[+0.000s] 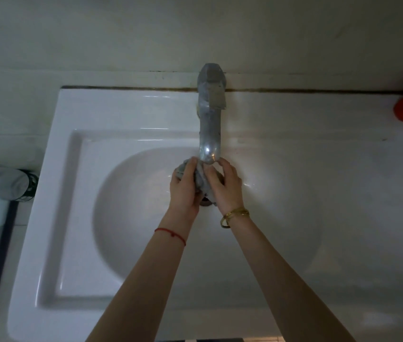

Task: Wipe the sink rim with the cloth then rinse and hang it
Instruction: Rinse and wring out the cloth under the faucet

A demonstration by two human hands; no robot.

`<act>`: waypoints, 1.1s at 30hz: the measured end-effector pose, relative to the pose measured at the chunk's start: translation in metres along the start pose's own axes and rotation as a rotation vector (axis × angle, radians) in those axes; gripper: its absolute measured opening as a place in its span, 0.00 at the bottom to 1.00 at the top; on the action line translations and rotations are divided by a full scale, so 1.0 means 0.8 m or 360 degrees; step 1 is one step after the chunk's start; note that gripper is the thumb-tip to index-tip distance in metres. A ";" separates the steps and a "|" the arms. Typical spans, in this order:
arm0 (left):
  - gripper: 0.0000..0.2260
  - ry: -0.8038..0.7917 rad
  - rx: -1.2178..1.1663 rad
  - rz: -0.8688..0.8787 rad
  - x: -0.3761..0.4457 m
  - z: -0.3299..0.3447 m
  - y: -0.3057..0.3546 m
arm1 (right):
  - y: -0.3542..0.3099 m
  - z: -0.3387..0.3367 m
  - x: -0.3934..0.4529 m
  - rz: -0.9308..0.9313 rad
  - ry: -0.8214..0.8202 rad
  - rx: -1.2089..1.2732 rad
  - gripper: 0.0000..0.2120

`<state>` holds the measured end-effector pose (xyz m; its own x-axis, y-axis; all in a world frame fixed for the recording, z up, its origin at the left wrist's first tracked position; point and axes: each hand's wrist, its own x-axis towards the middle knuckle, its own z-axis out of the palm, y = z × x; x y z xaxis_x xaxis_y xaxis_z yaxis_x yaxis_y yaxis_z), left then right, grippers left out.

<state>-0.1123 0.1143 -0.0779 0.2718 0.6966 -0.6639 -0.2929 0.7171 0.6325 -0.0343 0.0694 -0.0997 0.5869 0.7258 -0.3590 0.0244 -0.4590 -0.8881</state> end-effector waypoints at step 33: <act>0.07 0.0346 0.0399 -0.0114 0.033 0.011 -0.005 | 0.004 0.000 0.017 0.0119 0.0307 0.0245 0.06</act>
<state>-0.0958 0.1301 -0.0938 0.0735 0.6427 -0.7626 -0.0382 0.7659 0.6418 -0.0262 0.0783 -0.1073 0.7265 0.5747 -0.3766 -0.1394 -0.4135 -0.8998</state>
